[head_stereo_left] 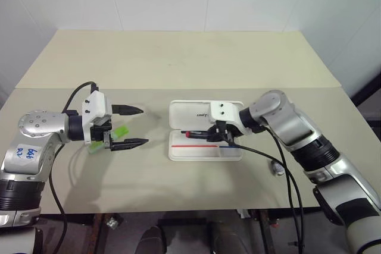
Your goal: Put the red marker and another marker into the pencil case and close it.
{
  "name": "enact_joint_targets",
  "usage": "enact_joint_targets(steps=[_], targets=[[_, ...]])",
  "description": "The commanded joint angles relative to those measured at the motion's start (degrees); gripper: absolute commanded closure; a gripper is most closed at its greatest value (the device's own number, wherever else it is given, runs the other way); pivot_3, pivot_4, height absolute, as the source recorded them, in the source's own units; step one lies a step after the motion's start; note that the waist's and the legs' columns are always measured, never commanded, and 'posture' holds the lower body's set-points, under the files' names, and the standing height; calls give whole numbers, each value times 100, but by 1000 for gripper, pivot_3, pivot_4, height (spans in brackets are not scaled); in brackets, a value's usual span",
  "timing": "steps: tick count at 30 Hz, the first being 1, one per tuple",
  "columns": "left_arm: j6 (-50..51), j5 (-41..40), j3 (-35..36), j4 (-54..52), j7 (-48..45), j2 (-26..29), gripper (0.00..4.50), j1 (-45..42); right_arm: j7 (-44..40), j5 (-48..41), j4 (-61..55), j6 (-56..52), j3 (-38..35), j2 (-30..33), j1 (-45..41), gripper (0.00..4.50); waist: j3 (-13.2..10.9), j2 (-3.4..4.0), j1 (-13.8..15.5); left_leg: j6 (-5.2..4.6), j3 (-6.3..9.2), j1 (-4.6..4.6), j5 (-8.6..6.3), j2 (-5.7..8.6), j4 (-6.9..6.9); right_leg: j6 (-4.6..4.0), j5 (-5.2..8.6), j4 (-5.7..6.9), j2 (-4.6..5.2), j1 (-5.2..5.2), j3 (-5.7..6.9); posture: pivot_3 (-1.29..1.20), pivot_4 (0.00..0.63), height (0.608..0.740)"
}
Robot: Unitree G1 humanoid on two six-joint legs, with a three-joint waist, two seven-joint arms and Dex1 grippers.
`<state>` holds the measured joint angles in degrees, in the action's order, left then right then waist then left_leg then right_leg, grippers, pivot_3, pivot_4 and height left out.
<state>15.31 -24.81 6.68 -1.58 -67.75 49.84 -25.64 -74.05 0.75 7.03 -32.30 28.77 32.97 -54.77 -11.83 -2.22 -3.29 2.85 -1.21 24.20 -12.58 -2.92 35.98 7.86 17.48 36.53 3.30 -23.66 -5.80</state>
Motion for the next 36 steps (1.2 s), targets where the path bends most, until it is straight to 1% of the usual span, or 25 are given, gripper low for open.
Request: enact_joint_targets(steps=[1,6,8,10,15,21,25,30,32,34,36], targets=[[-27,-61,170,-213,61,35,0,15,33,85,26,173,-31,-81,-140,3936,0,0,1,0,0,0,0,0,0,0,0,1,0,0,0,0,150,740],[-7,-81,167,-250,98,27,0,11,179,216,377,438,-79,-206,-180,3936,0,0,0,0,0,0,0,0,1,0,0,1,0,0,0,0,150,740],[-5,-84,164,-259,106,24,0,4,210,221,432,492,-126,-236,-205,3214,0,0,0,0,0,0,0,0,0,0,0,1,0,0,0,0,150,740],[4,-87,162,-267,114,23,0,-8,228,207,444,514,-159,-253,-234,2588,0,0,0,0,0,0,0,0,-1,0,0,1,0,0,1,0,150,740],[10,-108,127,-281,94,13,0,-109,181,79,294,359,-243,-322,-328,884,0,0,-18,0,0,-1,0,-1,-2,0,0,2,-1,-1,1,0,150,740],[27,-118,103,-319,89,0,0,-171,30,-222,-22,-6,-389,-285,-334,884,0,0,-6,0,0,0,0,-1,-1,0,0,1,0,0,1,0,150,740],[31,-118,139,-335,95,7,0,-108,-208,-537,-465,-277,-527,-93,-161,884,0,0,-2,0,0,0,0,-1,-3,0,0,0,0,-1,1,0,150,740],[-22,-33,260,-244,107,117,0,99,-309,-824,-912,-489,-713,262,159,884,0,0,2,0,0,0,0,0,-2,0,0,-1,0,0,1,0,150,740],[-53,40,362,-90,109,247,0,189,-281,-1020,-1035,-567,-973,445,318,515,0,0,-4,0,0,-1,0,-1,-2,-1,0,-1,0,0,1,0,150,740],[-117,116,482,143,62,413,0,266,-187,-1193,-1115,-625,-1246,579,437,19,0,-1,-7,0,1,-1,0,-1,-2,-2,1,0,0,-1,2,0,150,740],[-276,295,562,566,-36,700,0,304,-327,-1539,-1276,-310,-1695,772,714,19,0,-1,-8,0,0,-1,0,-2,-3,-3,2,-1,0,-2,1,0,150,740]])
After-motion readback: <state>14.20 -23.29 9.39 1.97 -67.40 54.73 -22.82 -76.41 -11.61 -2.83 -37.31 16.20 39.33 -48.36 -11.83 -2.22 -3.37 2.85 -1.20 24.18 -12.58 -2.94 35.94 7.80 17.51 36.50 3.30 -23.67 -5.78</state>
